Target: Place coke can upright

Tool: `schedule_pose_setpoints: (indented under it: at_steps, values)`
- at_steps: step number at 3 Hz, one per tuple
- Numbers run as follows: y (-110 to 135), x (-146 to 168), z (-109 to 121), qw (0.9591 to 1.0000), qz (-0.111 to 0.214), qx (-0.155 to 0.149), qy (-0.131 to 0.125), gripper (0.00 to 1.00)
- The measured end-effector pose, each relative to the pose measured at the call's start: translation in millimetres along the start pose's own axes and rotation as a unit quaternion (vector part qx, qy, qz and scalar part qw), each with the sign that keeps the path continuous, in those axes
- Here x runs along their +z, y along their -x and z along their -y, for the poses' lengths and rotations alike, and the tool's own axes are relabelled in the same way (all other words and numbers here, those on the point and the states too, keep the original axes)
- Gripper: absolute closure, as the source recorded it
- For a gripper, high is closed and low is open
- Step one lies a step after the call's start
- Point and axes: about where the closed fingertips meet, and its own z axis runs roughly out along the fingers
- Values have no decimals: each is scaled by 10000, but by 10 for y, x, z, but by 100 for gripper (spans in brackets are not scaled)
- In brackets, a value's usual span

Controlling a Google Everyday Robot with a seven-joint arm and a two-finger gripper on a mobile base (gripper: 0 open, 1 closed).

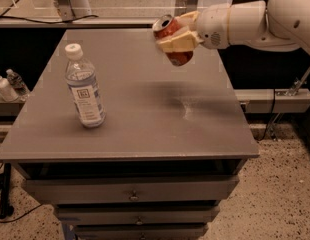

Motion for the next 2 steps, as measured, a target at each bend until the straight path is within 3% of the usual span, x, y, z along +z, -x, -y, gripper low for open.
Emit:
schedule_pose_setpoints:
  at_steps: [1,2]
  values:
    - [-27,-139,48,9967,637,440,-262,100]
    - [-148,-213,45,9895,1073,875,-407,100]
